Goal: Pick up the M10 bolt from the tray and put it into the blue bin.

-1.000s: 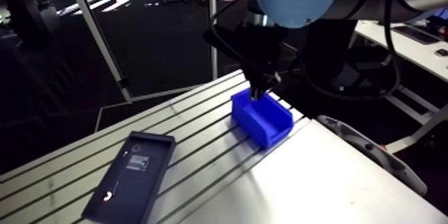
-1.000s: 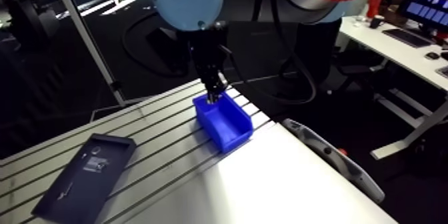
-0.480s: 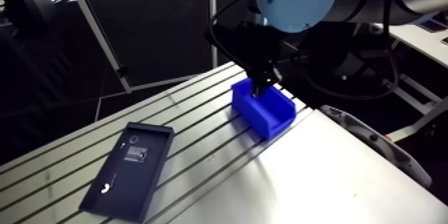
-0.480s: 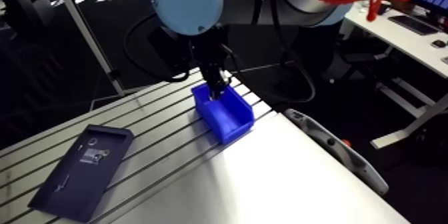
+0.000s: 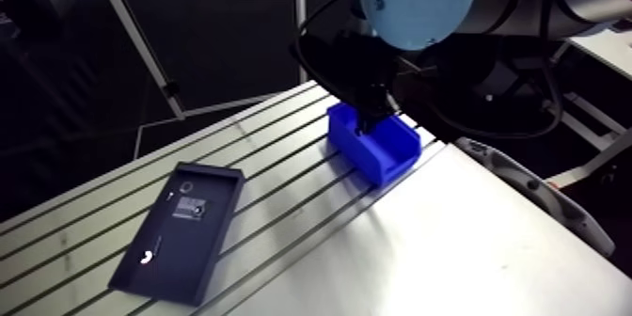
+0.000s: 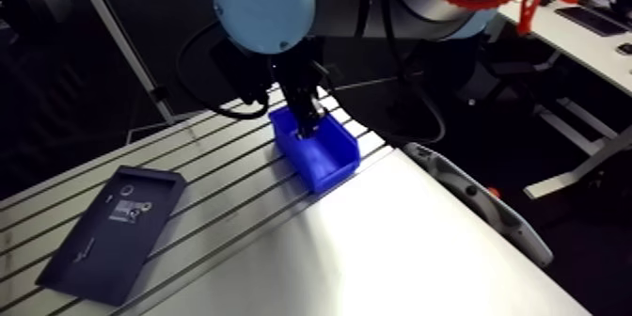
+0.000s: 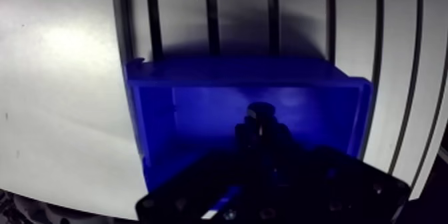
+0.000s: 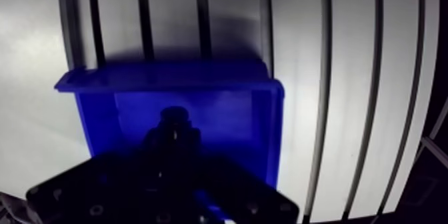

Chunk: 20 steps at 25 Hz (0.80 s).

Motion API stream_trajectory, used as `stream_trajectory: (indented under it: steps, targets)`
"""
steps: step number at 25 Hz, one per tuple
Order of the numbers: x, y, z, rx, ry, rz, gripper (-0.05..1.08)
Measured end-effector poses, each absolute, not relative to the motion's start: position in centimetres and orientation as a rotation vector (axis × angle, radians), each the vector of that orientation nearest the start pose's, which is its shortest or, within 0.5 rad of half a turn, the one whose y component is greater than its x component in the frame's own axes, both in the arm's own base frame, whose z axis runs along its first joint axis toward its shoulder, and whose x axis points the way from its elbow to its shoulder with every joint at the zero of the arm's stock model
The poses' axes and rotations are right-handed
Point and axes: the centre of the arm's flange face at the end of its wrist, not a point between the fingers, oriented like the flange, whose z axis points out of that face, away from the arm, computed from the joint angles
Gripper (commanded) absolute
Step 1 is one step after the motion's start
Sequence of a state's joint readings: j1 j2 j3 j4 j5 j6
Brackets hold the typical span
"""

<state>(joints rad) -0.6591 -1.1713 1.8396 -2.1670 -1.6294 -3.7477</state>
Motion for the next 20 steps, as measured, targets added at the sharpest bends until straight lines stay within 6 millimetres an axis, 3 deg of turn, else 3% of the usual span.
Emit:
stream_trajectory:
  steps: [20]
  targets:
    - [-52.6, 24.6, 17.4, -2.1, 2.231, -0.103, 1.05]
